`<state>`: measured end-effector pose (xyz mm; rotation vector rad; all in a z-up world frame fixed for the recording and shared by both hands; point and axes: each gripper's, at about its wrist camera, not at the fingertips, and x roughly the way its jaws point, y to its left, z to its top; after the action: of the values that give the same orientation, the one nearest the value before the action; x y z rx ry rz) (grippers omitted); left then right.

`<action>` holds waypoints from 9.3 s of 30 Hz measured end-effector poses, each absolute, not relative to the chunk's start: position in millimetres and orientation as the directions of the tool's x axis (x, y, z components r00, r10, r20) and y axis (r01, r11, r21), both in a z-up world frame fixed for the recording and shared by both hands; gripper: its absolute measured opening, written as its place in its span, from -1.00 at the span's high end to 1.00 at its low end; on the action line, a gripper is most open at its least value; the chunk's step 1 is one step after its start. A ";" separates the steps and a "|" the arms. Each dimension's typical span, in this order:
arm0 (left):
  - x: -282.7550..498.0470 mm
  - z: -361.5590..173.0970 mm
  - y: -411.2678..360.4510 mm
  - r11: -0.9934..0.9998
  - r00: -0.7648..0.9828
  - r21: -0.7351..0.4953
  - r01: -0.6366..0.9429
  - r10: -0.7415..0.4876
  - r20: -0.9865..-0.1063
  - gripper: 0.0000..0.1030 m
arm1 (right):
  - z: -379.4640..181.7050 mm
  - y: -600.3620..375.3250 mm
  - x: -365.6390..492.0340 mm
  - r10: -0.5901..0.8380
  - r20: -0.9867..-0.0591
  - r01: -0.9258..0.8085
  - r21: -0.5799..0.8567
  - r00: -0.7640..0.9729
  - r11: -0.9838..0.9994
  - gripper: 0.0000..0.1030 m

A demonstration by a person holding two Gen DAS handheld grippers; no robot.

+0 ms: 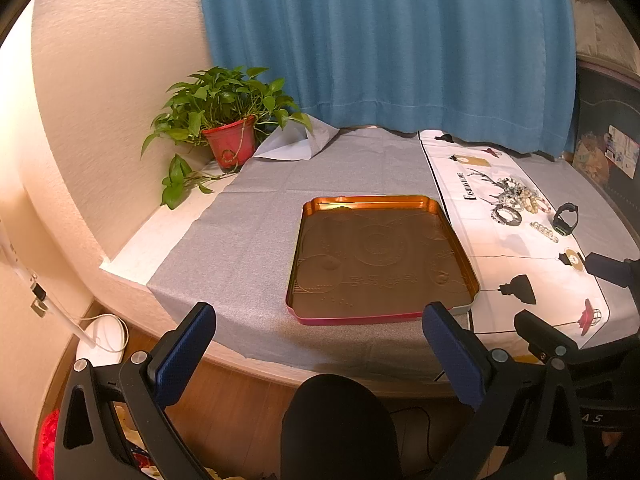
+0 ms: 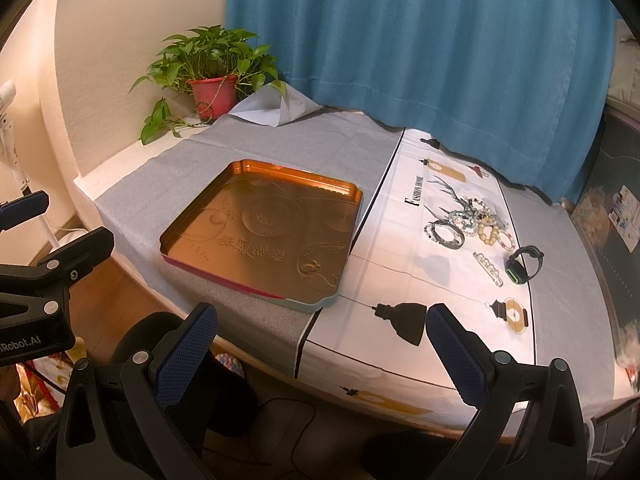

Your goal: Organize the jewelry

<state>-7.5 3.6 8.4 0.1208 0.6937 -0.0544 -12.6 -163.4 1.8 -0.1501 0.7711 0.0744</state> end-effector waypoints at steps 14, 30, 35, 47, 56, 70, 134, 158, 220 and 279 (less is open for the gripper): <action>-7.7 7.9 3.6 0.991 0.767 0.095 0.090 -0.008 -0.641 -1.00 | 0.9 -164.3 -11.4 0.017 -0.701 -0.123 -0.102 0.713 0.987 -1.00; 39.5 -6.4 -69.0 0.960 0.641 0.059 0.275 -0.137 -0.755 -0.99 | -30.7 -274.7 -21.4 -0.144 -0.699 0.145 -0.058 0.701 0.988 -1.00; 75.8 -9.1 -138.7 0.925 0.605 0.058 0.375 -0.197 -0.772 -0.99 | -45.8 -353.0 -8.7 -0.216 -0.708 0.283 -0.025 0.672 0.959 -1.00; 215.0 -68.6 -301.2 0.832 0.420 0.035 0.554 -0.243 -0.875 -0.99 | -89.9 -488.8 98.7 -0.187 -0.758 0.382 0.087 0.624 0.920 -1.00; 262.8 -105.1 -334.5 0.780 0.260 -0.042 0.624 -0.258 -0.931 -0.95 | -118.1 -496.1 160.0 -0.182 -0.799 0.327 0.020 0.573 0.945 -1.00; 273.5 -107.9 -351.1 0.756 0.268 -0.042 0.653 -0.282 -0.921 -0.15 | -120.9 -488.5 162.9 -0.185 -0.772 0.295 0.004 0.609 0.955 0.02; 72.2 1.5 18.6 0.960 0.647 -0.124 0.250 -0.261 -0.716 -0.15 | -18.8 -163.8 10.7 0.110 -0.784 -0.159 0.014 0.612 0.987 0.02; 196.1 -77.9 -8.5 0.966 0.573 -0.028 0.255 -0.174 -0.801 -0.73 | -72.1 -138.9 149.4 0.176 -0.811 -0.227 0.055 0.557 0.972 0.07; -51.2 37.9 -41.8 0.956 0.719 0.047 0.290 -0.185 -0.670 -0.83 | 9.8 -212.2 -105.7 0.095 -0.651 -0.018 0.123 0.753 0.992 -0.41; 249.6 -100.3 -310.5 0.776 0.300 -0.122 0.619 -0.377 -0.876 0.91 | -114.4 -432.3 145.1 -0.079 -0.767 0.131 0.008 0.637 0.991 0.78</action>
<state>249.6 -310.5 -100.3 0.2587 1.0780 -0.6710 145.1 -432.3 -114.4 0.0646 0.8719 -0.1201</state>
